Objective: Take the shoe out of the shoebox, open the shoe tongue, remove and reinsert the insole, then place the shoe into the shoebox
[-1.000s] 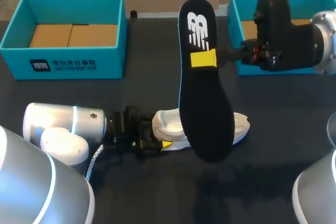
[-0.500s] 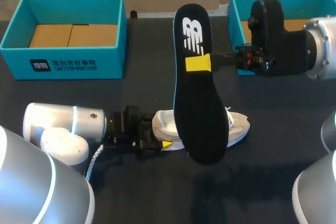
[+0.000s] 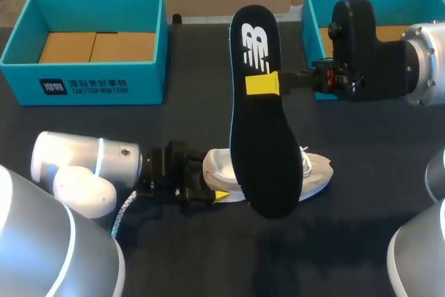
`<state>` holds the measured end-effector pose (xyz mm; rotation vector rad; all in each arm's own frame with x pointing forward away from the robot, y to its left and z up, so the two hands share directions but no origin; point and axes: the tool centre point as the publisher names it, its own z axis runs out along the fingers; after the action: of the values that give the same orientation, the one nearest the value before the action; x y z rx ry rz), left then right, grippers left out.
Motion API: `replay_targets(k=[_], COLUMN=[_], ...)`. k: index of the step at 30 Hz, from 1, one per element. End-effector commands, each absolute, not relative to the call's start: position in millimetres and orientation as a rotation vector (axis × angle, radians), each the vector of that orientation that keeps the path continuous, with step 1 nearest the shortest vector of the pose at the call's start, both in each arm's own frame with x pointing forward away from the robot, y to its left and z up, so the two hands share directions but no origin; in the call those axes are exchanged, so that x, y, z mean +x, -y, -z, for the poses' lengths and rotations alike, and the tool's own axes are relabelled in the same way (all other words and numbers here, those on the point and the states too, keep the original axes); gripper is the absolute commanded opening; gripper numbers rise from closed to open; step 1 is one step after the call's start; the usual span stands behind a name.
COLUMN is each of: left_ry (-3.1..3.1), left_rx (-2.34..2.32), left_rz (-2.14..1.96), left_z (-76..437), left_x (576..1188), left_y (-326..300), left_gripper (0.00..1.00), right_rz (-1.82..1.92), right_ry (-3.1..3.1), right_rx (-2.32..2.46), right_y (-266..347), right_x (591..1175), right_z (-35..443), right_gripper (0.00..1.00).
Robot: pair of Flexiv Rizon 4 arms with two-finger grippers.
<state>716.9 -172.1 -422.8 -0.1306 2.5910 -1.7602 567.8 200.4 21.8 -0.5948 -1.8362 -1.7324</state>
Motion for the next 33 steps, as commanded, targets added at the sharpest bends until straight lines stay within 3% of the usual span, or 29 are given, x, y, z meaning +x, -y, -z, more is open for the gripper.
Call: replay_targets(k=[1,33], left_ry=[-2.634,-2.816], left_rx=[-0.115,-0.113], left_rz=[1.737,1.539], left_z=[415,387], left_x=[717,717], left_y=[166,141], left_gripper=[1.00,1.00], right_rz=[1.744,1.744], right_ry=[1.835,1.835], right_rx=[-0.609,-0.609], right_y=[-208,-208], right_x=[561,561], right_z=[-26,-26], right_gripper=[0.00,0.00])
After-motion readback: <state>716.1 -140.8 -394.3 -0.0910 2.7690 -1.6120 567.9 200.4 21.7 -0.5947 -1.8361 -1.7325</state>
